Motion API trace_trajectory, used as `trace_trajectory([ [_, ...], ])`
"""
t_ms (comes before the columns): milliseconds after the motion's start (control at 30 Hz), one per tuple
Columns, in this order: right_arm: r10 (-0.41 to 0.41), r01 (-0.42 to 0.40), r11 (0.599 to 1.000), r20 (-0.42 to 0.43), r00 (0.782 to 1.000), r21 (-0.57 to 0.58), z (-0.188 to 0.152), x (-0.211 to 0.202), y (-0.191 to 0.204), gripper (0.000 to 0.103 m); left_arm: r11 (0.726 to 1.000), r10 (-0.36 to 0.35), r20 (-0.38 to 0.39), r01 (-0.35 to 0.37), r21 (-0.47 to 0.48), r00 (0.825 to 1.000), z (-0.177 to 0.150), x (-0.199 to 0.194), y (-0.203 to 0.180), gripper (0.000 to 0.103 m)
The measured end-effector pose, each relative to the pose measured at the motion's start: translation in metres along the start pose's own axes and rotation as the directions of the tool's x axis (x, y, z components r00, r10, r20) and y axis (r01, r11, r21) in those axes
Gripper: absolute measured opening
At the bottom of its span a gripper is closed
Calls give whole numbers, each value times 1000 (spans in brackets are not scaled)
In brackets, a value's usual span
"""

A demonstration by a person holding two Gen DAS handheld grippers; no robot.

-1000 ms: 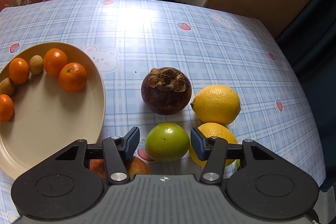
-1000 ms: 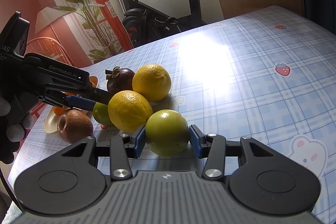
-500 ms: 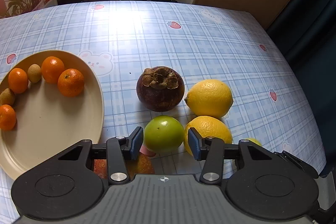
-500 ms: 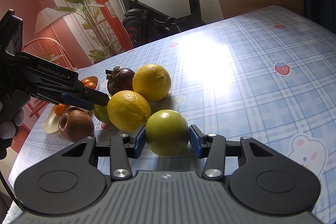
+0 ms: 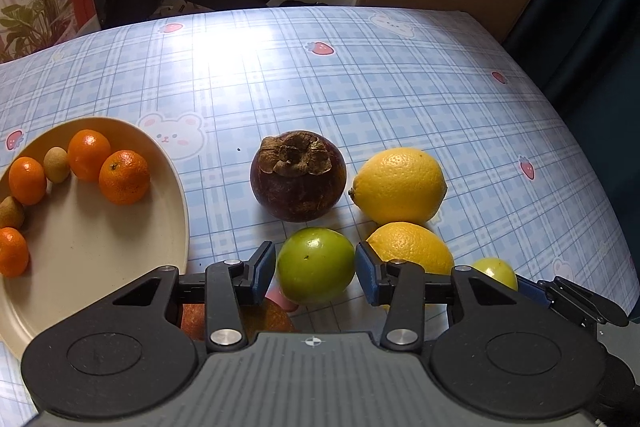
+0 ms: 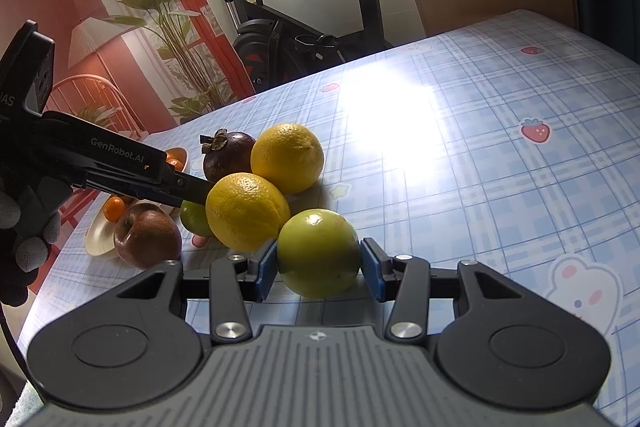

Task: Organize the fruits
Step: 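Close the left gripper on the smaller green apple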

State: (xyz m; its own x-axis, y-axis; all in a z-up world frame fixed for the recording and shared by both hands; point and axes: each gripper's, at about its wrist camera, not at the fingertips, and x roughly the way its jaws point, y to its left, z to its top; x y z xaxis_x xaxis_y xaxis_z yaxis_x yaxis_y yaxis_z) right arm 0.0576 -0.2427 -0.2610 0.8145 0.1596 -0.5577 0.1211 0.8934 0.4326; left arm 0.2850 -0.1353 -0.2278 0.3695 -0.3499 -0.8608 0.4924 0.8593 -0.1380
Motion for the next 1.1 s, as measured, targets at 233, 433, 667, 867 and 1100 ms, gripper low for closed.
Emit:
trace_trajectory([
  [233, 0, 0, 1000, 1, 1000, 13, 0, -2, -2, 47, 1000, -25, 24, 25, 8, 999, -2, 4, 4, 49],
  [433, 4, -4, 1000, 6, 1000, 20, 0, -2, -3, 47, 999, -37, 56, 37, 4, 998, -8, 7, 3, 49],
  [667, 4, -4, 1000, 8, 1000, 19, 0, -2, -3, 47, 999, -29, 65, 27, 43, 997, -18, 6, -5, 48],
  [867, 5, -5, 1000, 10, 1000, 20, 0, -2, -4, 47, 996, 18, 87, -25, 84, 996, -20, 4, -17, 47],
  [1100, 4, -5, 1000, 11, 1000, 20, 0, -3, -4, 47, 992, 34, 114, -47, 114, 993, -27, -2, -25, 47],
])
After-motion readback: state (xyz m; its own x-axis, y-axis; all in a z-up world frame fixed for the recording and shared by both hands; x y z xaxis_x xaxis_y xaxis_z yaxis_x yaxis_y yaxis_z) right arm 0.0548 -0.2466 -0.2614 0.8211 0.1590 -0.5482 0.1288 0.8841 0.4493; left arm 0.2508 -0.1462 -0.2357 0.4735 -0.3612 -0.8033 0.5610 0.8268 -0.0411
